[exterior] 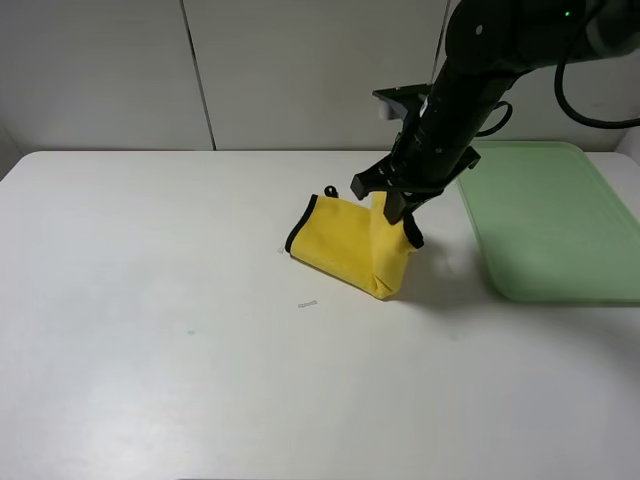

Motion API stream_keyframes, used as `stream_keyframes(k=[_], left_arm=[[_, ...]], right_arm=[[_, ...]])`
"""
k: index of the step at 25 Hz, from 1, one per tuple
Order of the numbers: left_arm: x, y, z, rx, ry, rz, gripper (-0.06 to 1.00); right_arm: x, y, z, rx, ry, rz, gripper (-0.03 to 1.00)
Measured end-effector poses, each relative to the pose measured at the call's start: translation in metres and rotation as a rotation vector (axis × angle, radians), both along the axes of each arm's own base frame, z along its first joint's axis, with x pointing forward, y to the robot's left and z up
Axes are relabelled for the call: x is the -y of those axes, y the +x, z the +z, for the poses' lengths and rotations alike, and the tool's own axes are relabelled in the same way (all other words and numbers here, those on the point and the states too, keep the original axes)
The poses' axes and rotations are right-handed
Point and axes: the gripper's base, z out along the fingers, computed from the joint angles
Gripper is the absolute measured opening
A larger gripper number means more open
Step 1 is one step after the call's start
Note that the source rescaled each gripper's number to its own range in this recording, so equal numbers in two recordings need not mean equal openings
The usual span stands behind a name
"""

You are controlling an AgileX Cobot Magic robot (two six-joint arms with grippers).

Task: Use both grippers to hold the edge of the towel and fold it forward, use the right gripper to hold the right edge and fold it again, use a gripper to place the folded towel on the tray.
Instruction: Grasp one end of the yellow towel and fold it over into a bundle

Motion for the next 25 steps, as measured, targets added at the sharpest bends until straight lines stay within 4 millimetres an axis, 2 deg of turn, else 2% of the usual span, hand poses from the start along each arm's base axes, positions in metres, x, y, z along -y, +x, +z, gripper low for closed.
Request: stream_keyframes(k=[19, 20, 21, 22, 25], left_arm=[[0.000, 0.000, 0.000, 0.000, 0.001, -0.001, 1.00], [0.000, 0.000, 0.000, 0.000, 0.001, -0.001, 1.00], [0.000, 0.000, 0.000, 0.000, 0.001, -0.001, 1.00], [0.000, 0.000, 0.000, 0.000, 0.001, -0.001, 1.00], [0.000, 0.000, 0.000, 0.000, 0.001, -0.001, 1.00]], right_arm=[[-0.013, 0.012, 0.004, 0.093, 0.186, -0.119, 0.04], [-0.013, 0.013, 0.005, 0.102, 0.192, -0.123, 0.08], [-0.014, 0.013, 0.005, 0.108, 0.195, -0.122, 0.16], [-0.014, 0.013, 0.005, 0.111, 0.197, -0.116, 0.28], [-0.015, 0.014, 0.006, 0.118, 0.216, -0.121, 0.78]])
